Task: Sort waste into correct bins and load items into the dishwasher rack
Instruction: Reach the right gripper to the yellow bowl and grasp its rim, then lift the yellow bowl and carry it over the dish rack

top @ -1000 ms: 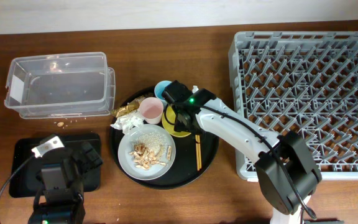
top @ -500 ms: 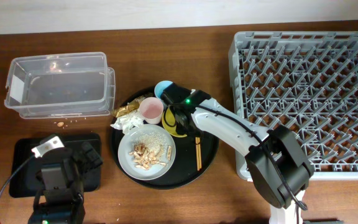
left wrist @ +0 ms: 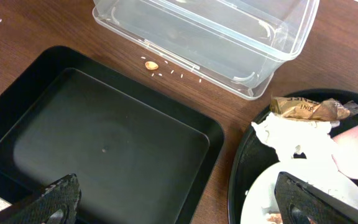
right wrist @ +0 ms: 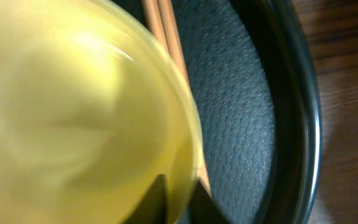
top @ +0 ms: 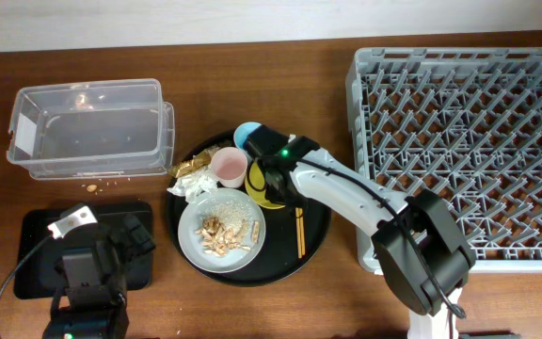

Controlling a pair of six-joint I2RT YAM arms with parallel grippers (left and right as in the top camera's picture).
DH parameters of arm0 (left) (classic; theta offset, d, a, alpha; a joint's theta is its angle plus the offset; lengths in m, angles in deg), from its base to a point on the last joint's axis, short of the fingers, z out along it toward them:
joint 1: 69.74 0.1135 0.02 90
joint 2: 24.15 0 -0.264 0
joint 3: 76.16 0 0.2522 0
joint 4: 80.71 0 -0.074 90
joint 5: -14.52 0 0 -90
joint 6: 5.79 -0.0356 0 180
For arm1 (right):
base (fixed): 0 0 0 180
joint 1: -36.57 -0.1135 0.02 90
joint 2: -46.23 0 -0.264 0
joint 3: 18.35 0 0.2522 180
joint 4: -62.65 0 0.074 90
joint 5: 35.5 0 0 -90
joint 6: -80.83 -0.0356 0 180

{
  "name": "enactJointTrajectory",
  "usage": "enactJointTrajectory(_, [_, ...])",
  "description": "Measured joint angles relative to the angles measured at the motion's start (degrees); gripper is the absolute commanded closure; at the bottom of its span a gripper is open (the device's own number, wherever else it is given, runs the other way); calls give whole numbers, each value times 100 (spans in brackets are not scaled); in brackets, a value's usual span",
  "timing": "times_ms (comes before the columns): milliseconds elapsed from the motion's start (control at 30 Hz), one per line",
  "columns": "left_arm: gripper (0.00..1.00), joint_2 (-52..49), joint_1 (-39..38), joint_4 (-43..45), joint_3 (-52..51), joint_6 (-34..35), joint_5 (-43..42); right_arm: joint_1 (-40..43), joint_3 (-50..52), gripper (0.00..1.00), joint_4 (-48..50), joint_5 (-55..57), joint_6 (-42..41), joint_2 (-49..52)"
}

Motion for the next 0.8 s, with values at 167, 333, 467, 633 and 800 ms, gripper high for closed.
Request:
enactJointTrajectory(167, [1,0,0,0,0,0,0,168,-7,96,68,-116,-39,0])
enactJointTrajectory(333, [1,0,0,0,0,0,0,284,-22,96,-55,-269,-33,0])
enactJointTrajectory(467, [1,0,0,0,0,0,0,391,-22,96,-284,-321,-11,-11])
enactJointTrajectory(633, [1,0,0,0,0,0,0,437,-22,96,-398,-319,92,-55])
enactJointTrajectory(800, [1,0,0,0,0,0,0,459,-11,96,-627,-275,247,-479])
